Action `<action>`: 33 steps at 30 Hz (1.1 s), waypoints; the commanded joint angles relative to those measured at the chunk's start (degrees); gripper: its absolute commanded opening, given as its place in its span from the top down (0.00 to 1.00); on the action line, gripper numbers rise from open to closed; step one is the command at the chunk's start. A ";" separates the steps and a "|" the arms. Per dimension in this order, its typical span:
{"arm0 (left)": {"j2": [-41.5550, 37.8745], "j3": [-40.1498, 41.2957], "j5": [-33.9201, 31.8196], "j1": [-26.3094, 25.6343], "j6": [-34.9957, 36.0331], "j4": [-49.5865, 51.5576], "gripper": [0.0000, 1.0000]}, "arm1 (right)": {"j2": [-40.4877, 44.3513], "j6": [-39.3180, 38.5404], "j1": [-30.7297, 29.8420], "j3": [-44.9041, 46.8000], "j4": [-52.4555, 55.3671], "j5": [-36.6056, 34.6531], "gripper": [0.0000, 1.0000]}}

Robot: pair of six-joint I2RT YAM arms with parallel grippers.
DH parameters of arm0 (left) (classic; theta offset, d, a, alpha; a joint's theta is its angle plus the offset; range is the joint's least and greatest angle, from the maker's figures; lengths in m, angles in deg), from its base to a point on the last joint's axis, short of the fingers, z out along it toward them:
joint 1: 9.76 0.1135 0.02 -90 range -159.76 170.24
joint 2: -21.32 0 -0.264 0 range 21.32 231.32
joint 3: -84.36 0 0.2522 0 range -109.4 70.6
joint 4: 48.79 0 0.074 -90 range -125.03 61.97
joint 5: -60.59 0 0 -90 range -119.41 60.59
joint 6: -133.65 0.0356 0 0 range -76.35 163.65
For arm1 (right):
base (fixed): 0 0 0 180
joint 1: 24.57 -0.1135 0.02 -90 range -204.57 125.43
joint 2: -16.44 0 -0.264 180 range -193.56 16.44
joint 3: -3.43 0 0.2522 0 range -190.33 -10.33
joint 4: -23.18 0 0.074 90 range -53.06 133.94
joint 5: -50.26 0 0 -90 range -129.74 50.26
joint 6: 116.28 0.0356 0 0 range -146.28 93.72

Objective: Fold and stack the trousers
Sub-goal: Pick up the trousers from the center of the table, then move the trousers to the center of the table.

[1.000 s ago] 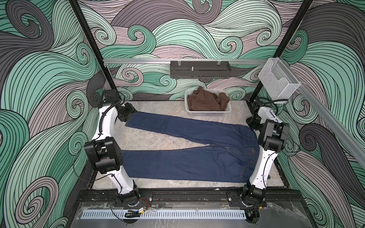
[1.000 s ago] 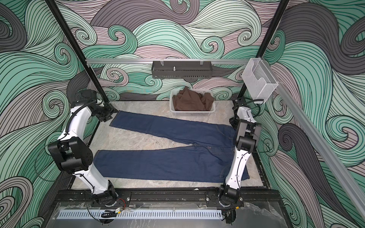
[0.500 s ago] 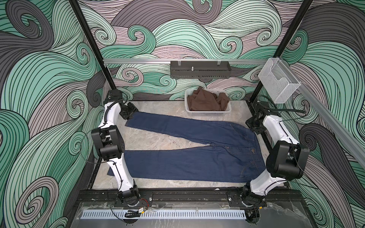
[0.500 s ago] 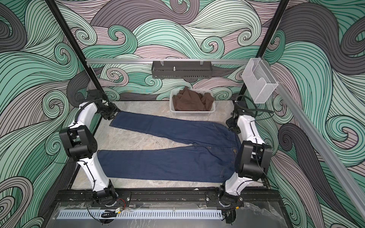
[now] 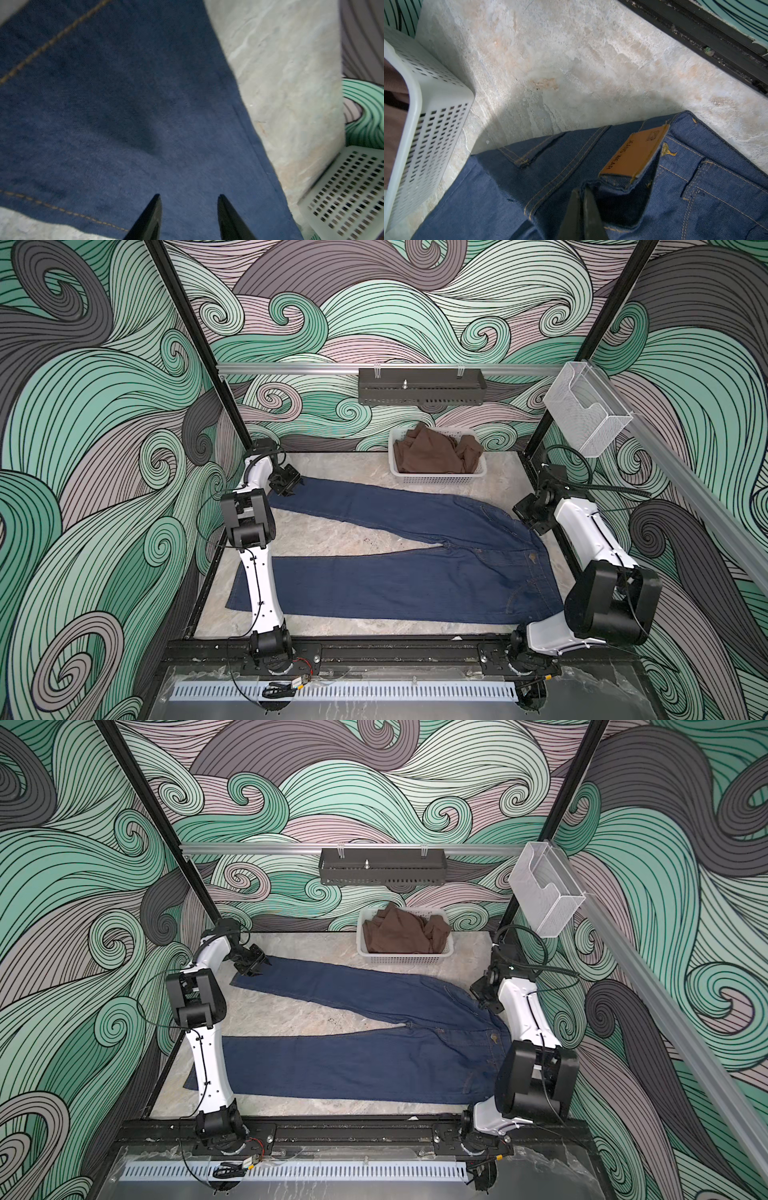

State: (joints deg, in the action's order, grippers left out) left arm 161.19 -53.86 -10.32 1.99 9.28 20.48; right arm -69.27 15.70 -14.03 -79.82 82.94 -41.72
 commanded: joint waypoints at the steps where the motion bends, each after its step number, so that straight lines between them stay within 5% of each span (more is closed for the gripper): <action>1: 2.66 -4.01 -5.05 -0.06 -0.46 8.32 0.54 | 2.39 -1.57 -0.09 1.48 0.38 0.26 1.00; 11: 5.47 -4.27 -11.07 1.64 0.09 20.81 0.60 | 6.03 -1.91 3.46 4.52 1.00 -0.17 1.00; 25: -11.15 21.64 -9.24 7.58 3.03 14.63 0.59 | 8.57 -1.10 4.12 5.11 1.15 -0.63 1.00; 33: -16.84 11.89 -8.03 6.88 4.90 16.72 0.47 | 9.09 -2.42 4.40 4.29 1.17 -1.25 1.00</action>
State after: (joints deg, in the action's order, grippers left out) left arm 148.91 -36.27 -18.27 9.27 12.78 35.23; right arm -60.59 14.21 -9.85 -75.10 83.20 -42.03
